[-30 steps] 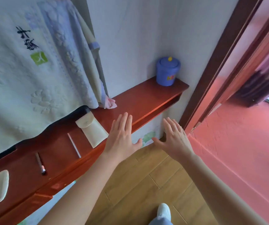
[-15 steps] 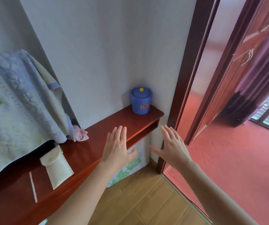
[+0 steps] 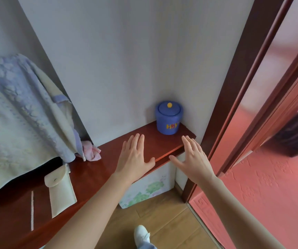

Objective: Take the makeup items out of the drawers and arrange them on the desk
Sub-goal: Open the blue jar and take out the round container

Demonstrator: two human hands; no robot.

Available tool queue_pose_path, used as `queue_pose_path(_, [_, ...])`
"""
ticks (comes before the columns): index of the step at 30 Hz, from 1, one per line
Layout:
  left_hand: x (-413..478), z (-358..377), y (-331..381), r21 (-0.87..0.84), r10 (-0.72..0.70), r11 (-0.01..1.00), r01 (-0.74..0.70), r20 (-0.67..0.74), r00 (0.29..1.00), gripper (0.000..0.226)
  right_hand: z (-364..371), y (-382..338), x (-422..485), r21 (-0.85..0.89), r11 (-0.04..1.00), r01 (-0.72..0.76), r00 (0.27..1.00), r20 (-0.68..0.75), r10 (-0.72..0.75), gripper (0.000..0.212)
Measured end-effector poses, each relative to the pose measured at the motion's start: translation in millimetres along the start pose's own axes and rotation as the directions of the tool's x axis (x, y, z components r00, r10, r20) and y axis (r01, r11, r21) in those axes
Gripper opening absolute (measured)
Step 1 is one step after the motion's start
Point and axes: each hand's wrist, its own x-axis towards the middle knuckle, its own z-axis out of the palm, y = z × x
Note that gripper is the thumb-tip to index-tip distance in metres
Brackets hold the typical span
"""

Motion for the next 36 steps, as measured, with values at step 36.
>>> queue_pose_path(36, [252, 75, -53, -0.163, 0.127, 0.980, -0.113, 0.079, 0.989, 0.084, 67, 53, 298, -0.034, 0.999, -0.010, 0.999, 0.034, 0.012, 0.028])
